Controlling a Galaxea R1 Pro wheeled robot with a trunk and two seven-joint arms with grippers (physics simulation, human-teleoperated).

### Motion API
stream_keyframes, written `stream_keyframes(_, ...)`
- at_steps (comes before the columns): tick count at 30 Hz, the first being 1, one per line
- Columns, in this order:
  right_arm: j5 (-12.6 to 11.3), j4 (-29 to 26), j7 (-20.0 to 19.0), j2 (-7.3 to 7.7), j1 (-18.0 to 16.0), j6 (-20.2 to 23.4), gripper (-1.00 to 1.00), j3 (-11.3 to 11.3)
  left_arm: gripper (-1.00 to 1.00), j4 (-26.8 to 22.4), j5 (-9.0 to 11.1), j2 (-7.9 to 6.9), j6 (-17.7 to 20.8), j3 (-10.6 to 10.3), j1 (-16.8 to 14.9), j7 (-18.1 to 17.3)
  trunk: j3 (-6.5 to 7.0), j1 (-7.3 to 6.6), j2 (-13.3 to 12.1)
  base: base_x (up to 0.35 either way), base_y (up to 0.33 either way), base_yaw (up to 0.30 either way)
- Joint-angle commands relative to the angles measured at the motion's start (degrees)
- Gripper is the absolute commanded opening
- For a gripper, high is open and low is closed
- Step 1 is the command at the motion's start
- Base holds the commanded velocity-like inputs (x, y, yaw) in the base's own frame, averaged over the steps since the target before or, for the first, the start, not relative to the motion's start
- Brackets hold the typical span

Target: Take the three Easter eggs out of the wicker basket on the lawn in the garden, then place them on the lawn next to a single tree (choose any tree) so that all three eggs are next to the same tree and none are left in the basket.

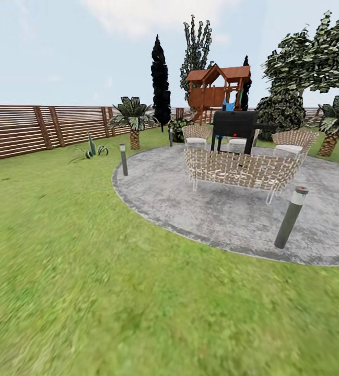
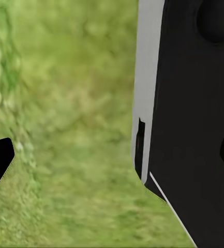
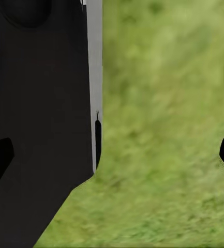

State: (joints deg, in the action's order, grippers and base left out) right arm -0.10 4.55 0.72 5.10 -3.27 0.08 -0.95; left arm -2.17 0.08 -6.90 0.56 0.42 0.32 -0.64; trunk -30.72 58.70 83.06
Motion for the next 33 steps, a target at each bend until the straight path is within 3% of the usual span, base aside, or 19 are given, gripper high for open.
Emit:
stream_keyframes(1, -0.12, 0.11, 0.07, 0.0, -0.07, 0.01, 1.0, -0.1, 1.0, -0.13, 0.01, -0.02, 0.06, 0.07, 0.03, -0.07, -0.04, 0.03, 0.02, 0.329, 0.0, 0.0)
stream_keyframes(7, -0.46, 0.11, 0.07, -0.04, -0.07, 0.01, 1.0, -0.05, 1.0, -0.12, 0.01, -0.01, 0.06, 0.06, 0.03, -0.07, -0.04, 0.03, 0.02, 0.329, 0.0, 0.074)
stream_keyframes(25, -0.51, 0.11, 0.09, 0.0, -0.07, 0.0, 1.0, -0.01, 1.0, -0.12, 0.01, 0.04, 0.06, 0.06, 0.03, -0.07, -0.04, 0.03, 0.02, 0.329, 0.0, 0.243)
stream_keyframes(33, -0.02, 0.11, 0.07, -0.02, -0.07, 0.01, 1.0, -0.18, 1.0, -0.12, 0.01, 0.04, 0.06, 0.08, 0.03, -0.07, -0.04, 0.03, 0.02, 0.329, 0.0, 0.037)
